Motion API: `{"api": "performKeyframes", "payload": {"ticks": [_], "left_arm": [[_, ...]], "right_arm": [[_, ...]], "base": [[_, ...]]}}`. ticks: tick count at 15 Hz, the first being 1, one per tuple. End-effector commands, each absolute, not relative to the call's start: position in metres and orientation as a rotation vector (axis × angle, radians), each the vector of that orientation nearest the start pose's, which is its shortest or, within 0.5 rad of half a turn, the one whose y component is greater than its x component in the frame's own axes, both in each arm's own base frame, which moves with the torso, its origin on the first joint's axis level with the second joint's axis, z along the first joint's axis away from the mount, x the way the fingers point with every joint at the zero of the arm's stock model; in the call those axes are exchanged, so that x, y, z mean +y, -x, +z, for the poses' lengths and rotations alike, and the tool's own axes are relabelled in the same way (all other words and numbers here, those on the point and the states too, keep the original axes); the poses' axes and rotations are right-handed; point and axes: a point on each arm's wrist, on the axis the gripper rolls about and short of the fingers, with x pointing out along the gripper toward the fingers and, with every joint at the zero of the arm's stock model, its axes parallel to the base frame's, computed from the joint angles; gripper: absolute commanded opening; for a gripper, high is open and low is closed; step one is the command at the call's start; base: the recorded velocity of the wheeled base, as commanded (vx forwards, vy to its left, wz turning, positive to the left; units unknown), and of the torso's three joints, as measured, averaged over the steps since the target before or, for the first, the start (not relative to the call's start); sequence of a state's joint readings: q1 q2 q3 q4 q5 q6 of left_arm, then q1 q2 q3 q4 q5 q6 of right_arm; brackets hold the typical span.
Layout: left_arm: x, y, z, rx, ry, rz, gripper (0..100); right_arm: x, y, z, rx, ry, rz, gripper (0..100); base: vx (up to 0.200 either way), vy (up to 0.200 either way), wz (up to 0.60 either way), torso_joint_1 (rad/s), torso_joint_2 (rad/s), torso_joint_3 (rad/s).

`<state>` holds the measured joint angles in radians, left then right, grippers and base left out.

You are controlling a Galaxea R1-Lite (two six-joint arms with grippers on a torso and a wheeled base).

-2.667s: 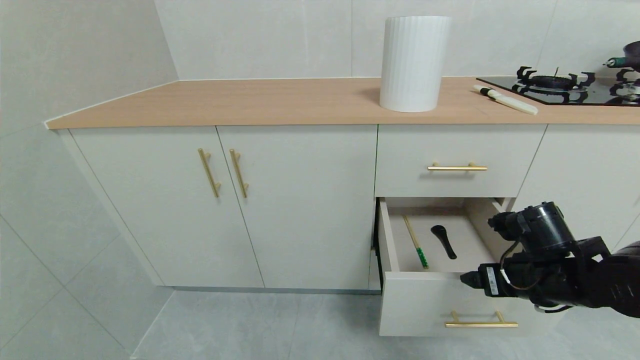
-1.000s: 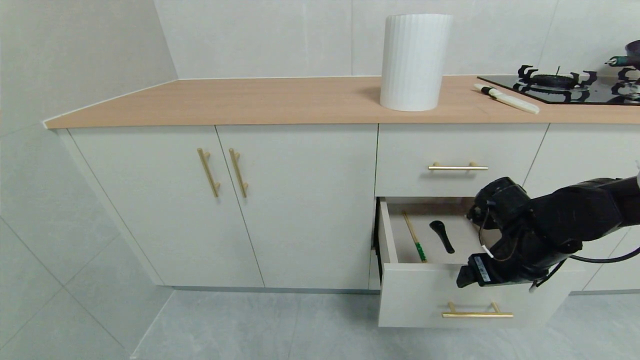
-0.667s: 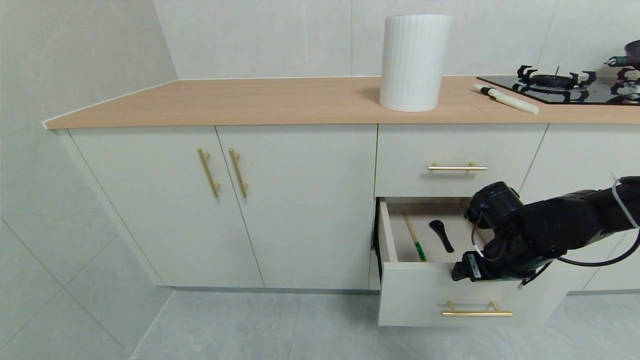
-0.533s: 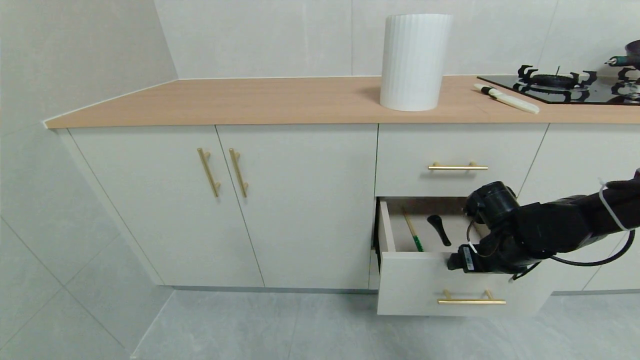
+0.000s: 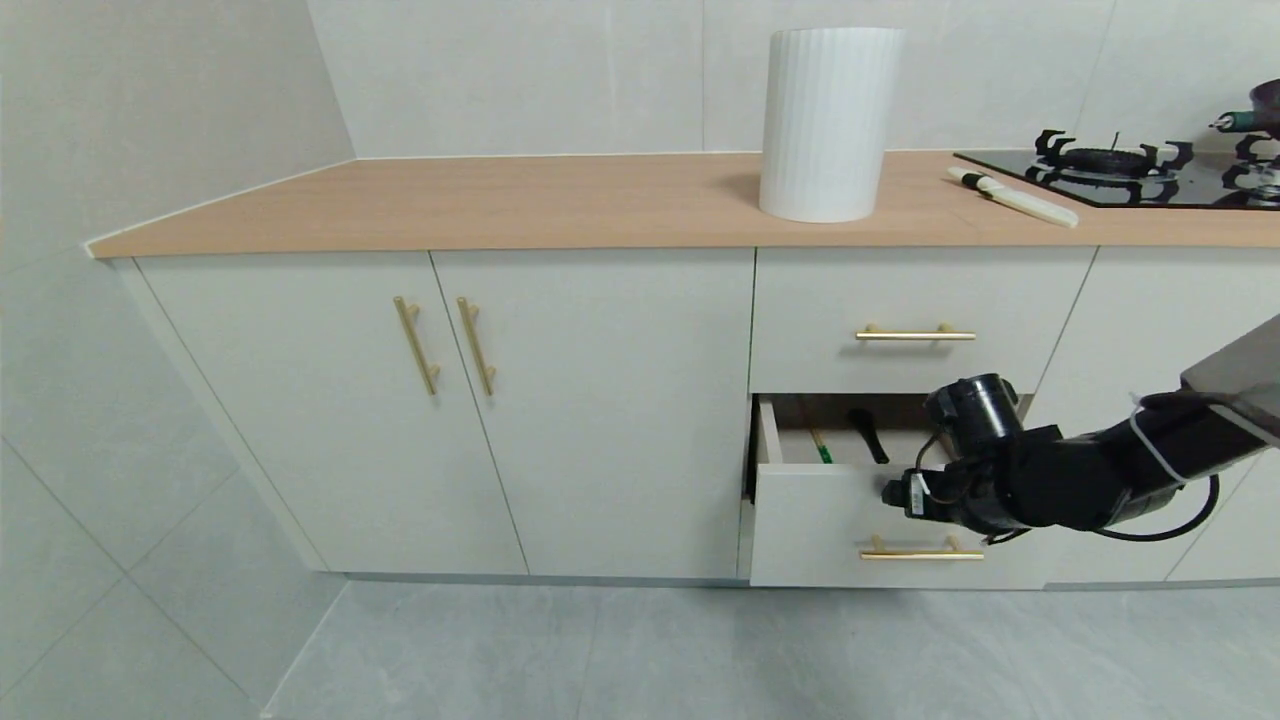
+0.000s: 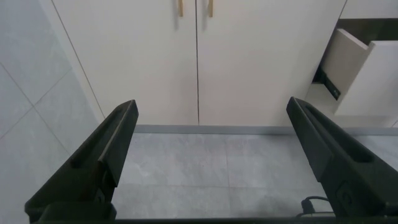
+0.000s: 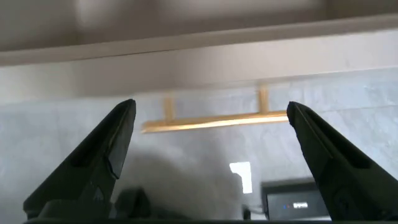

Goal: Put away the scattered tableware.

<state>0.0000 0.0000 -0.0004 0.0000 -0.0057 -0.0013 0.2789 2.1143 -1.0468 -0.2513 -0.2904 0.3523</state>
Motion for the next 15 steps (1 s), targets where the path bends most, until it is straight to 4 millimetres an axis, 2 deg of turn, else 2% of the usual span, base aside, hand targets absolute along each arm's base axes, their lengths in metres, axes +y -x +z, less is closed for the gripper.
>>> {"api": "performKeyframes", "payload": {"ticks": [1, 3, 9, 15], "left_arm": [[0.000, 0.023, 0.075, 0.000, 0.002, -0.006, 100], [0.000, 0.023, 0.075, 0.000, 0.002, -0.006, 100], [0.000, 0.023, 0.075, 0.000, 0.002, -0.006, 100], [0.000, 0.023, 0.075, 0.000, 0.003, -0.006, 100]], "right_arm": [[0.097, -0.370, 0.042, 0.781, -0.108, -0.180, 100], [0.098, -0.382, 0.028, 0.711, -0.138, -0.186, 100], [0.100, -0.404, 0.005, 0.511, -0.213, -0.212, 100], [0.099, -0.425, -0.001, 0.374, -0.270, -0.207, 100]], "base": [[0.000, 0.000, 0.00, 0.000, 0.00, 0.000], [0.000, 0.000, 0.00, 0.000, 0.00, 0.000], [0.000, 0.000, 0.00, 0.000, 0.00, 0.000], [0.000, 0.000, 0.00, 0.000, 0.00, 0.000]]}}
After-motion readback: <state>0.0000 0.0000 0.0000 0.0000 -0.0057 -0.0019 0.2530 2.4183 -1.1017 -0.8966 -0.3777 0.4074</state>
